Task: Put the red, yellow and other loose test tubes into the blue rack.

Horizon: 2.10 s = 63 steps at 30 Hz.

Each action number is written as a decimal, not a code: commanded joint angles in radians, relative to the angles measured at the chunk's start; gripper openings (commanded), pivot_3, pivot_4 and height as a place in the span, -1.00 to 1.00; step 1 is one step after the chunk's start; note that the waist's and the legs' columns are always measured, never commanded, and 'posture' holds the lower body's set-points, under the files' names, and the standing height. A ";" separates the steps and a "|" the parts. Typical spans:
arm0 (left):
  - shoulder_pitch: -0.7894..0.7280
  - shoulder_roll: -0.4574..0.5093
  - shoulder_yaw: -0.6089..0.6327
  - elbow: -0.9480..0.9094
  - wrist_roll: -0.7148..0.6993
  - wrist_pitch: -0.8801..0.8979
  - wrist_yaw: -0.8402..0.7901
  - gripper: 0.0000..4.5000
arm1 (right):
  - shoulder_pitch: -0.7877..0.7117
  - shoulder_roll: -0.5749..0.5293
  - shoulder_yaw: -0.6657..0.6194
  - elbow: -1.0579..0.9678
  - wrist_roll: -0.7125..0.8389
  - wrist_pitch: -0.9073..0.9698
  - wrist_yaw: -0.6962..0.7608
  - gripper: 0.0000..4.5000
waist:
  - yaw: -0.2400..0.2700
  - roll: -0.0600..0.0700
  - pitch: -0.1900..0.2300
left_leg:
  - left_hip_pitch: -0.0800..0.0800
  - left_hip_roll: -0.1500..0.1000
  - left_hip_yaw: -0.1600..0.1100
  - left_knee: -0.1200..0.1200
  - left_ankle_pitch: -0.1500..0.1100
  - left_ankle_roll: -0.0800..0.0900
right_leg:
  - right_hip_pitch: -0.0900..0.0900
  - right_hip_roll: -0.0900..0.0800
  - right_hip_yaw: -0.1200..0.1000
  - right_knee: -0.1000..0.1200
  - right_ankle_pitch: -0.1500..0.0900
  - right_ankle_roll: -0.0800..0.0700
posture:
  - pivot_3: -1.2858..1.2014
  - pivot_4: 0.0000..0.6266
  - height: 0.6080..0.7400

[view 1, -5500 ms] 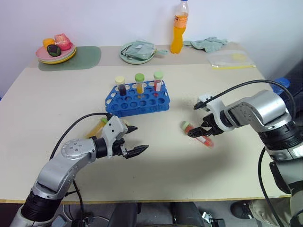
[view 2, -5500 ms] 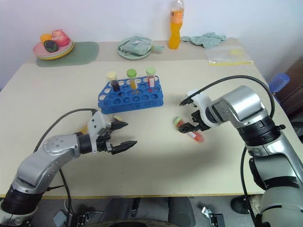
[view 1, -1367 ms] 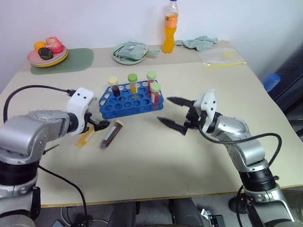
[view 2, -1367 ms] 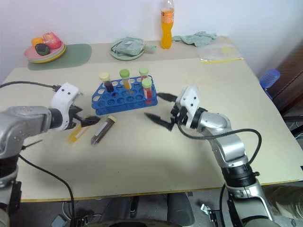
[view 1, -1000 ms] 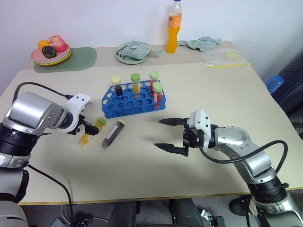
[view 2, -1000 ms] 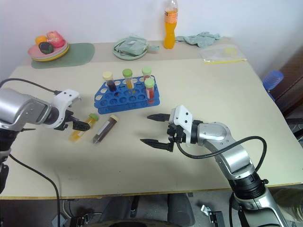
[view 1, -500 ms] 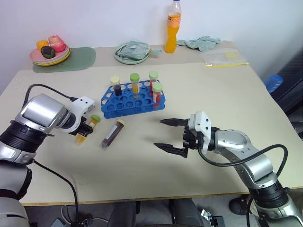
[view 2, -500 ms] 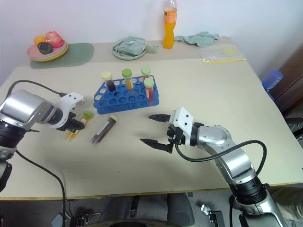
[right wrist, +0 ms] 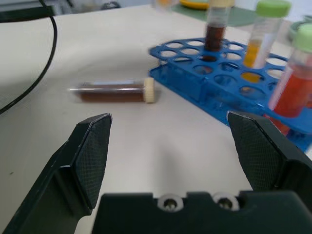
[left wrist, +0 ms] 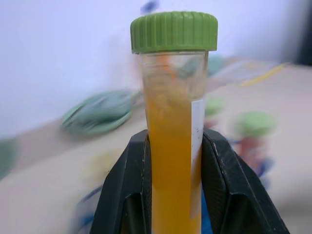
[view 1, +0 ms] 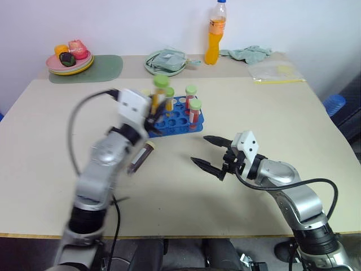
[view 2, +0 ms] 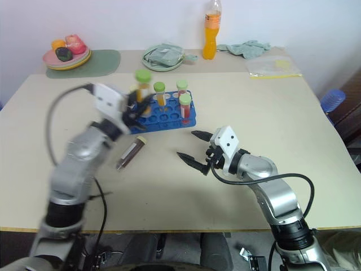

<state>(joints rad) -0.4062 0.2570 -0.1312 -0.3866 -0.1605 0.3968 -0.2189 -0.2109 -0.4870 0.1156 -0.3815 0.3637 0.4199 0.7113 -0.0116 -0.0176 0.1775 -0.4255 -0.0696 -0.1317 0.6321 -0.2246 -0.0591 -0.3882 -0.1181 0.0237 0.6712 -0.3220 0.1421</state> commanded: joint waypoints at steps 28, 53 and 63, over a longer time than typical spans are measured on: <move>-0.138 -0.256 0.019 0.619 0.209 -0.412 0.170 -0.65 | 0.010 0.011 0.009 -0.031 -0.050 -0.046 -0.027 0.87 | -0.002 0.001 -0.001 | 0.001 -0.001 -0.001 0.000 -0.001 0.002 | 0.000 0.000 0.000 0.001 0.000 0.000 | 0.03 -0.52 1.00; -0.214 0.499 0.144 -0.241 -0.400 1.184 -0.182 1.00 | -0.039 -0.030 0.002 0.013 -0.035 -0.065 0.056 0.87 | -0.012 0.001 0.000 | 0.002 0.000 -0.003 0.000 -0.002 0.004 | 0.000 0.002 0.000 0.004 -0.001 0.000 | 0.03 -0.52 1.00; -0.304 0.449 -0.141 0.032 -0.634 1.218 0.141 1.00 | -0.057 -0.032 0.028 -0.003 -0.040 -0.061 0.094 0.87 | -0.005 0.000 0.000 | 0.003 0.000 -0.004 0.000 -0.002 0.004 | 0.001 0.001 0.001 0.003 -0.001 0.000 | 0.03 -0.52 1.00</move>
<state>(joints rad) -0.6896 0.7136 -0.2620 -0.3661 -0.7680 1.6063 -0.1302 -0.2744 -0.5202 0.1492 -0.3421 0.3199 0.3734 0.8048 -0.0164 -0.0181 0.1776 -0.4226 -0.0691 -0.1353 0.6315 -0.2264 -0.0556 -0.3877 -0.1169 0.0244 0.6748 -0.3226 0.1422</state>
